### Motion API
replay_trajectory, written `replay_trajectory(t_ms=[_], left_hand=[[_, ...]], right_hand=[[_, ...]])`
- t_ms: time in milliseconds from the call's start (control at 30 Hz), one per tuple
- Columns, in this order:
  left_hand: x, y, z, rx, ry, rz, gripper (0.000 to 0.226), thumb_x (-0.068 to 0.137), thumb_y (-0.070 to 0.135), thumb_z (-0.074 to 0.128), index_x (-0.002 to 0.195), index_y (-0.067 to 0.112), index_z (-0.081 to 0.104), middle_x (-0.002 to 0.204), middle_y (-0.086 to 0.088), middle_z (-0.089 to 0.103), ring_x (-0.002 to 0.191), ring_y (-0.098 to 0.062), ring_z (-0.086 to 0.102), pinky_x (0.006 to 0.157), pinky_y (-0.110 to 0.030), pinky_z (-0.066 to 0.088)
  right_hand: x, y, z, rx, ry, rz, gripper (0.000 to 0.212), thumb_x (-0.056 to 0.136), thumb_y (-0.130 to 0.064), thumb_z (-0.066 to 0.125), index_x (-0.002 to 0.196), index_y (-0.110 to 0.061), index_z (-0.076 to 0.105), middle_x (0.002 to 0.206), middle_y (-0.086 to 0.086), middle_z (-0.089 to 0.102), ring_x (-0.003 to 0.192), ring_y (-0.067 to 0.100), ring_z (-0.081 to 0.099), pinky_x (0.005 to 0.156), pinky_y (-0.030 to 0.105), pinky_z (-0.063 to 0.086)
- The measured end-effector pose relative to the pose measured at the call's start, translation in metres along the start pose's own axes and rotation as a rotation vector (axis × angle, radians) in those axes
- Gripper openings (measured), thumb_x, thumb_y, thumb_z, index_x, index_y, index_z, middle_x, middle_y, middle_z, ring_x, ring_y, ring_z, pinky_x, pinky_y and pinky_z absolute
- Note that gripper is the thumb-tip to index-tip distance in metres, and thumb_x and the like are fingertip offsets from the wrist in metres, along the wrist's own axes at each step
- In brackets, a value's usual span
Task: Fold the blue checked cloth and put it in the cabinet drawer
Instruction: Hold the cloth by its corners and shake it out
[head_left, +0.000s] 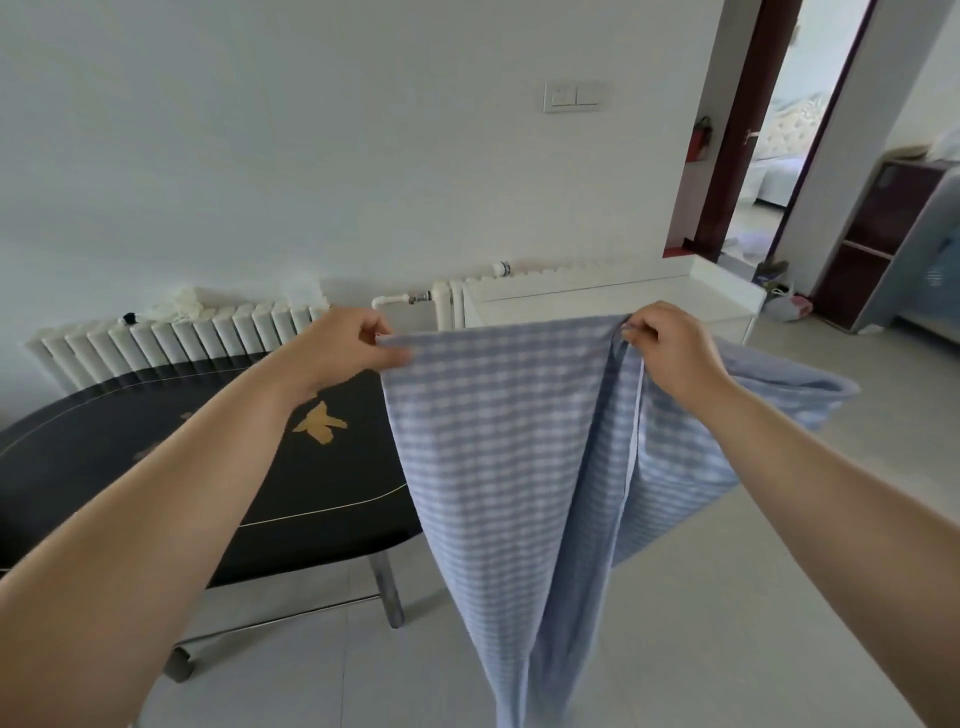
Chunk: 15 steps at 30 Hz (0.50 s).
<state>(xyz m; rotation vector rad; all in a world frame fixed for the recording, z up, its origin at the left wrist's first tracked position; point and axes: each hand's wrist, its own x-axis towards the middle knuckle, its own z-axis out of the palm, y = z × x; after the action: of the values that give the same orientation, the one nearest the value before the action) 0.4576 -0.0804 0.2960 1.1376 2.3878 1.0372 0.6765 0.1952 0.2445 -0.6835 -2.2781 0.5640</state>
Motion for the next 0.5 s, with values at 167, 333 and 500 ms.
replay_trajectory(t_ms=[167, 333, 500], left_hand=[[-0.003, 0.001, 0.021, -0.763, 0.078, -0.145, 0.009, 0.081, 0.006, 0.069, 0.083, 0.007, 0.06, 0.086, -0.009, 0.071, 0.073, -0.018, 0.072, 0.067, -0.033, 0.062], [0.016, 0.047, 0.042, -0.967, 0.203, -0.189, 0.014, 0.08, 0.002, 0.072, 0.085, 0.007, 0.06, 0.074, -0.007, 0.071, 0.06, -0.017, 0.07, 0.06, -0.036, 0.062], [0.022, 0.073, 0.071, -0.939, 0.327, -0.159, 0.014, 0.08, 0.007, 0.073, 0.079, 0.01, 0.059, 0.077, -0.009, 0.067, 0.056, -0.017, 0.068, 0.052, -0.028, 0.056]], right_hand=[[0.015, 0.003, -0.008, -0.003, 0.024, 0.052, 0.017, 0.092, -0.012, 0.057, 0.079, -0.002, 0.064, 0.084, 0.003, 0.055, 0.078, 0.017, 0.049, 0.073, 0.027, 0.035], [0.038, 0.01, -0.014, 0.025, 0.151, 0.419, 0.023, 0.093, -0.012, 0.049, 0.087, -0.006, 0.071, 0.114, 0.007, 0.047, 0.076, 0.023, 0.052, 0.072, 0.03, 0.047], [0.005, -0.014, 0.013, 0.183, 0.289, 0.461, 0.018, 0.09, -0.011, 0.05, 0.086, -0.009, 0.067, 0.118, -0.001, 0.037, 0.083, 0.019, 0.054, 0.073, 0.032, 0.052]])
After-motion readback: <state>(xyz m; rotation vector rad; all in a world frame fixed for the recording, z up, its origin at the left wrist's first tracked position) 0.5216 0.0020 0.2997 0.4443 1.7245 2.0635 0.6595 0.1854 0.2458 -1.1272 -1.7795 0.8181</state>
